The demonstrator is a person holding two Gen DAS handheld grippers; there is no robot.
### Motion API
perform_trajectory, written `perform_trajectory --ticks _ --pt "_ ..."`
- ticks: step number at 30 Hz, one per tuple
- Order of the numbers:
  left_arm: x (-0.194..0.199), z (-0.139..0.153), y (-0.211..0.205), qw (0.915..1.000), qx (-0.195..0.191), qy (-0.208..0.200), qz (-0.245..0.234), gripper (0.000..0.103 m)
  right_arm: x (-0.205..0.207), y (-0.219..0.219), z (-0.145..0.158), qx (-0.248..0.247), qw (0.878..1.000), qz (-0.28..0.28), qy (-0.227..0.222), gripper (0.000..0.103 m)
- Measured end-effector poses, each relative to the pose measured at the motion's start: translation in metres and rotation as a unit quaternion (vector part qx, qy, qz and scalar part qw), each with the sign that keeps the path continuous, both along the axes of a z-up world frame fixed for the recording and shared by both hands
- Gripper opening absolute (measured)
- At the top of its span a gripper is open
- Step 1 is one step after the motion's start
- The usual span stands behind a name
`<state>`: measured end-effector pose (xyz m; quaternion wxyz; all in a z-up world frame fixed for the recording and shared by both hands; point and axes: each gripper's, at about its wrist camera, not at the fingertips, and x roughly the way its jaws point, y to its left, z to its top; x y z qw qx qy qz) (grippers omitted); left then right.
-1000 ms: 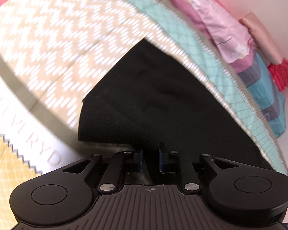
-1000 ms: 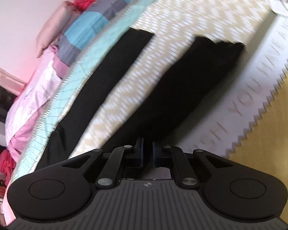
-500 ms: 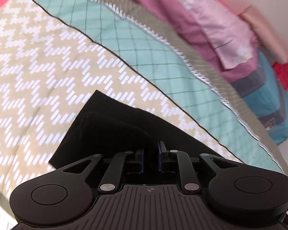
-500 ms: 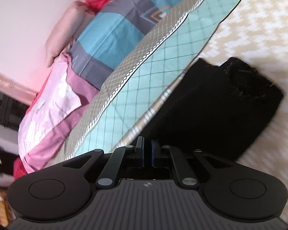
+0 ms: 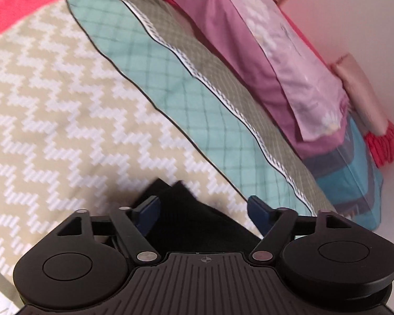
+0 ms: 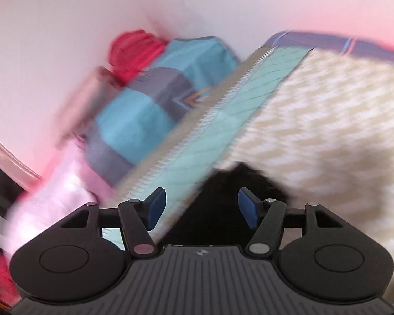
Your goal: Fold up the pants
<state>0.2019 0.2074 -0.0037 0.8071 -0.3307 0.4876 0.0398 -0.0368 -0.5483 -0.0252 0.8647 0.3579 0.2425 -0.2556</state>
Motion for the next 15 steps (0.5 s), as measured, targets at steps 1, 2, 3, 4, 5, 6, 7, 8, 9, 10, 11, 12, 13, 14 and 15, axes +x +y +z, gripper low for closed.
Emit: perform_trajectory --ticks 1,2,3,4,5,6,7,8,9,10,11,12,13,14,15 --pt "-0.003 0.001 0.001 1.0000 0.004 -0.001 0.005 0.103 -0.001 0.006 -0.004 -0.015 1.000 0.013 0.017 0.067" --pt "-0.005 0.000 0.000 1.0000 0.006 0.003 0.005 0.103 0.001 0.011 -0.008 -0.028 0.999 0.027 0.035 0.067" --pt "-0.008 -0.002 -0.003 0.9999 0.008 0.010 0.003 0.103 0.004 0.018 -0.011 -0.044 0.997 0.036 0.054 0.067" --pt "-0.012 -0.005 -0.006 0.9998 0.009 0.018 0.000 0.103 0.009 0.026 -0.014 -0.067 0.994 0.041 0.070 0.066" --pt "-0.015 -0.007 -0.011 0.9997 0.011 0.023 -0.005 0.103 0.015 0.034 -0.015 -0.097 0.991 0.041 0.084 0.066" --pt "-0.020 -0.009 -0.016 0.9994 0.015 0.028 -0.011 0.103 0.019 0.041 -0.014 -0.125 0.987 0.044 0.091 0.066" --pt "-0.026 -0.010 -0.021 0.9992 0.020 0.031 -0.015 0.103 0.022 0.047 -0.014 -0.144 0.984 0.055 0.091 0.066" --pt "-0.031 -0.010 -0.025 0.9989 0.025 0.034 -0.020 0.103 0.030 0.052 -0.015 -0.150 0.982 0.073 0.089 0.066" --pt "-0.036 -0.011 -0.030 0.9986 0.029 0.036 -0.026 0.103 0.036 0.055 -0.016 -0.149 0.980 0.092 0.089 0.066" --pt "-0.040 -0.011 -0.034 0.9982 0.034 0.039 -0.032 0.103 0.042 0.056 -0.018 -0.151 0.978 0.108 0.093 0.066" --pt "-0.047 -0.011 -0.037 0.9976 0.040 0.042 -0.038 0.103 0.050 0.056 -0.023 -0.151 0.975 0.123 0.104 0.067" --pt "-0.052 -0.011 -0.040 0.9969 0.047 0.046 -0.043 0.103 0.063 0.057 -0.029 -0.145 0.972 0.138 0.122 0.070" --pt "-0.058 -0.011 -0.043 0.9961 0.055 0.050 -0.048 0.103 0.073 0.056 -0.038 -0.134 0.969 0.149 0.147 0.070" --pt "-0.063 -0.011 -0.046 0.9953 0.062 0.053 -0.052 0.103 0.081 0.056 -0.044 -0.135 0.966 0.150 0.164 0.072" --pt "-0.069 -0.011 -0.048 0.9946 0.068 0.055 -0.056 0.103 0.082 0.057 -0.044 -0.153 0.964 0.148 0.159 0.076"
